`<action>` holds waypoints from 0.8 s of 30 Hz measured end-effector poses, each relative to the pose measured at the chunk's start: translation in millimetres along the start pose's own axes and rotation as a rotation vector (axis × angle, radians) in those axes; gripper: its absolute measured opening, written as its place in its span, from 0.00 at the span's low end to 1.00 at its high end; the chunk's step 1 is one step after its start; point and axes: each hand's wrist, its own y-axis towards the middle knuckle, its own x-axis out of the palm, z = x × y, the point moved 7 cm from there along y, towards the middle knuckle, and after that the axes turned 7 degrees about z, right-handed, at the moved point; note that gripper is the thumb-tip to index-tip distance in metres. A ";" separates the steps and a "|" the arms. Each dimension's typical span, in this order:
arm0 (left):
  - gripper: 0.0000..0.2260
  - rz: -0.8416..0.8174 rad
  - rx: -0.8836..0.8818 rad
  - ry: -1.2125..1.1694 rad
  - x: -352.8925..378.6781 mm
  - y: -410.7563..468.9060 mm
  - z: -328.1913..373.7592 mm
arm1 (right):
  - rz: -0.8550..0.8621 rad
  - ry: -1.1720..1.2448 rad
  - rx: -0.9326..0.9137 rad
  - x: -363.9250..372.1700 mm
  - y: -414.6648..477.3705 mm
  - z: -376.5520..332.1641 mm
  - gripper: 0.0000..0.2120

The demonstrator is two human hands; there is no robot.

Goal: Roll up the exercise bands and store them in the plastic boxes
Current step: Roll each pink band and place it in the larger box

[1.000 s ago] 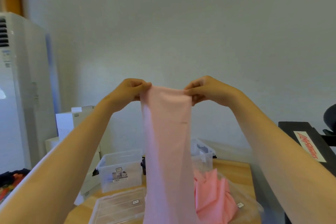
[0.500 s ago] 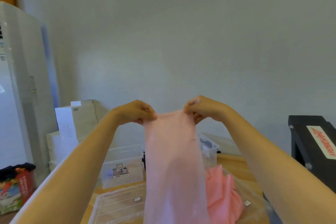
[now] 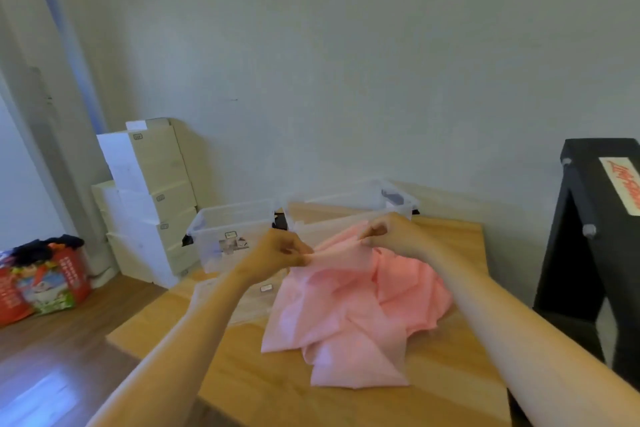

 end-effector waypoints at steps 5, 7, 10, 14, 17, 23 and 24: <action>0.05 -0.095 -0.147 -0.101 42.7 -60.2 -42.2 | -0.202 0.103 0.078 43.0 -51.2 39.8 0.07; 0.04 -0.179 -0.176 -0.081 53.1 -78.7 -47.3 | -0.289 0.186 0.144 50.9 -68.7 44.5 0.07; 0.03 -0.326 -0.212 -0.083 63.5 -100.0 -50.2 | -0.496 0.160 0.203 62.7 -94.4 43.6 0.06; 0.03 -0.291 -0.263 -0.180 64.8 -106.5 -52.6 | -0.486 0.228 0.261 68.1 -98.3 39.8 0.10; 0.05 -0.177 -0.264 -0.203 60.8 -99.1 -59.2 | -0.237 0.197 0.147 62.4 -78.2 38.1 0.11; 0.22 0.109 -0.220 0.086 59.9 -75.6 -86.7 | 0.002 -0.090 -0.013 87.2 -46.7 44.1 0.21; 0.25 0.121 -0.238 0.121 62.1 -70.7 -92.5 | -0.010 -0.189 -0.031 93.1 -40.2 46.6 0.24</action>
